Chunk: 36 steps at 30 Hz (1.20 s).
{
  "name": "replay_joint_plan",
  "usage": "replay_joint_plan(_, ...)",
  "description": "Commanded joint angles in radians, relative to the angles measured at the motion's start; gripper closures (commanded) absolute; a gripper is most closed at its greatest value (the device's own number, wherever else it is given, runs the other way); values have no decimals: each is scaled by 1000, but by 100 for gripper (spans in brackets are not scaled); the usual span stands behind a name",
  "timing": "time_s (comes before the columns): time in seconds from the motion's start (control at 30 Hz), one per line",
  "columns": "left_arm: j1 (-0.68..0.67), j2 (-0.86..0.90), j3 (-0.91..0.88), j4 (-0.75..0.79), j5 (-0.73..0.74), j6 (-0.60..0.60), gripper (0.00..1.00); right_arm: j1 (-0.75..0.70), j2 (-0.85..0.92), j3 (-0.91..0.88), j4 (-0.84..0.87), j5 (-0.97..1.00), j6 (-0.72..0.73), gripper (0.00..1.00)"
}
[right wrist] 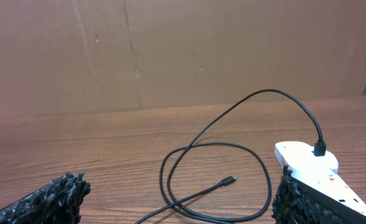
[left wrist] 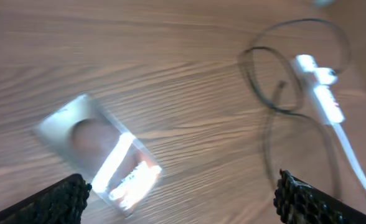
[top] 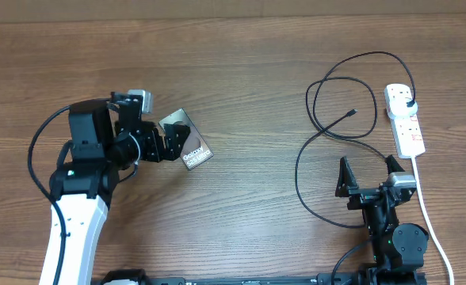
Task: Plug charger to phone and switch on socket
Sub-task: 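Move the left gripper toward the silver phone on the table, then raise the left gripper and position it above the phone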
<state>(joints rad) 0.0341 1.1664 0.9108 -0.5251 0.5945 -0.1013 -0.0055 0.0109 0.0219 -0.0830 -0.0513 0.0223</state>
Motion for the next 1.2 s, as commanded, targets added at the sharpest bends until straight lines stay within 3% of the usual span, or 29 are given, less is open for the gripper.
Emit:
replay_joint_plan(0.0, 5, -4, 24, 38, 153, -21, 0, 5, -8, -14, 3, 6, -5, 0)
replay_joint_plan(0.13, -5, -3, 60, 30, 49, -172, 0, 5, -8, -14, 3, 6, -5, 0)
replay_joint_plan(0.27, -62, -3, 144, -8, -101, -238, 0, 5, -8, -14, 3, 6, -5, 0)
replay_joint_plan(0.47, -222, 13, 326, -136, -465, -348, 0, 5, -8, -14, 3, 6, -5, 0)
replay_joint_plan(0.7, -343, 143, 508, -268, -814, -617, 0, 5, -8, -14, 3, 6, -5, 0)
replay_joint_plan(0.8, -352, 299, 643, -299, -822, -651, 0, 5, -8, -14, 3, 6, -5, 0)
replay_joint_plan(1.03, -349, 629, 1013, -535, -801, -642, 0, 5, -8, -14, 3, 6, -5, 0)
replay_joint_plan(1.17, -349, 715, 1074, -549, -547, -464, 0, 5, -8, -14, 3, 6, -5, 0)
